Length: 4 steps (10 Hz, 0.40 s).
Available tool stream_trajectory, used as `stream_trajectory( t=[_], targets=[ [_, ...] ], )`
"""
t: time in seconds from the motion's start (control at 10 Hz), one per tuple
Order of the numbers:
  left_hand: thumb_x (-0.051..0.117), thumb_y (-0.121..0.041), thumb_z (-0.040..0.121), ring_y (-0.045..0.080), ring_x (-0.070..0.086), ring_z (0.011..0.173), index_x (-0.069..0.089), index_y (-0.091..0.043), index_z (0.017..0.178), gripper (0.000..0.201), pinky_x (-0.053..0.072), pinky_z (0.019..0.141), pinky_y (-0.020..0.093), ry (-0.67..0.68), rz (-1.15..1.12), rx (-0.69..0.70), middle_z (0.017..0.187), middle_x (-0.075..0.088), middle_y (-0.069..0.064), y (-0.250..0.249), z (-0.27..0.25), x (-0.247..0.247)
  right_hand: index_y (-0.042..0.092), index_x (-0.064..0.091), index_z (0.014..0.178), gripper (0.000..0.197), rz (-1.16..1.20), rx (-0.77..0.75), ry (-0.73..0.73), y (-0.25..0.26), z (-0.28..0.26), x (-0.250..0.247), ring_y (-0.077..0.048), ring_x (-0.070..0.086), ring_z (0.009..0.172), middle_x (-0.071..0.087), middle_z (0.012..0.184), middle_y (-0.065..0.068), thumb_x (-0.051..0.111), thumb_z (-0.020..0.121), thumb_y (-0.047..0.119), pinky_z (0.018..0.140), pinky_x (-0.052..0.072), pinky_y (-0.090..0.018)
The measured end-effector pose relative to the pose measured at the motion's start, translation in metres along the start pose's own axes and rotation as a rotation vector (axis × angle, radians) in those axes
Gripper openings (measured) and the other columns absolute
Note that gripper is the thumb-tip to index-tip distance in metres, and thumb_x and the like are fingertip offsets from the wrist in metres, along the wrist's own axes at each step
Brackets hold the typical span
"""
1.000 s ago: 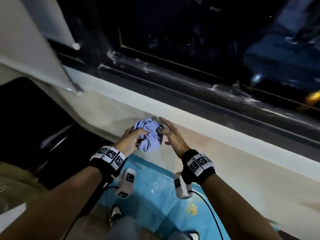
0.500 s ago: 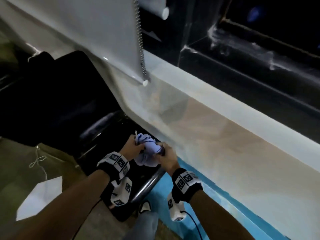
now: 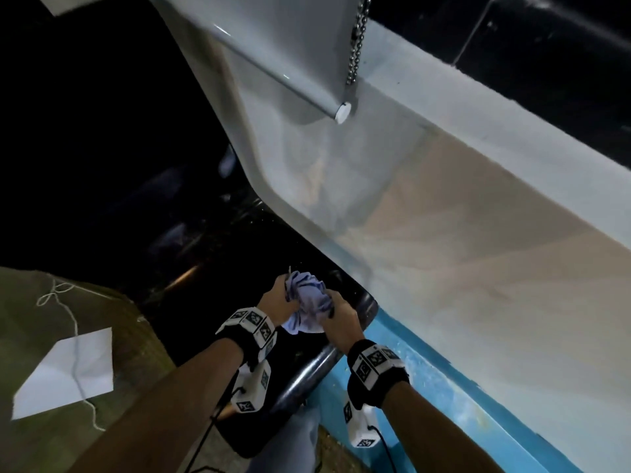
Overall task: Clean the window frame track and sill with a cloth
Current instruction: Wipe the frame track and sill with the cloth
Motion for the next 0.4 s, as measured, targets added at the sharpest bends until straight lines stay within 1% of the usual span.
stream_trajectory(
  t=[0.1,0.2,0.3,0.4],
  targets=[
    [0.058,-0.026,0.086,0.02,0.051,0.095,0.043,-0.019,0.112,0.031,0.043,0.093,0.035,0.055,-0.024,0.076,0.101,0.052,0.003,-0.005,0.0,0.011,0.017,0.026,0.145,0.062,-0.013,0.011,0.017,-0.009,0.004,0.006,-0.032,0.05,0.118,0.05,0.129,-0.016,0.048,0.088,0.009,0.097,0.041,-0.032],
    [0.051,-0.009,0.094,0.018,0.051,0.094,0.043,-0.017,0.11,0.02,0.041,0.091,0.024,0.114,0.027,0.111,0.104,0.05,0.008,-0.015,-0.004,0.014,0.017,0.014,0.148,0.068,-0.058,0.018,0.039,-0.006,0.003,0.004,-0.033,0.05,0.114,0.049,0.127,-0.018,0.048,0.09,0.01,0.09,0.041,-0.03],
    [0.055,-0.017,0.087,0.017,0.047,0.092,0.046,-0.007,0.11,0.027,0.039,0.093,0.03,0.107,0.046,0.046,0.109,0.048,0.015,-0.016,-0.006,0.006,0.011,0.011,0.148,0.069,-0.121,0.001,0.021,-0.001,-0.003,-0.008,-0.03,0.051,0.106,0.052,0.118,-0.022,0.047,0.09,0.006,0.079,0.037,-0.025],
    [0.055,-0.017,0.084,0.03,0.053,0.105,0.048,0.0,0.115,0.035,0.035,0.092,0.029,0.083,0.1,-0.006,0.117,0.048,0.024,-0.03,-0.013,-0.002,0.012,0.018,0.147,0.069,-0.127,-0.011,-0.01,0.011,-0.019,-0.028,-0.03,0.048,0.115,0.048,0.126,-0.019,0.048,0.087,0.002,0.088,0.038,-0.027]
  ],
)
Point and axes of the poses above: each hand's wrist, its own z-axis towards the middle knuckle, its own x-axis out of the palm, y = z × x, the point moved 10 cm from there along z, towards the middle knuckle
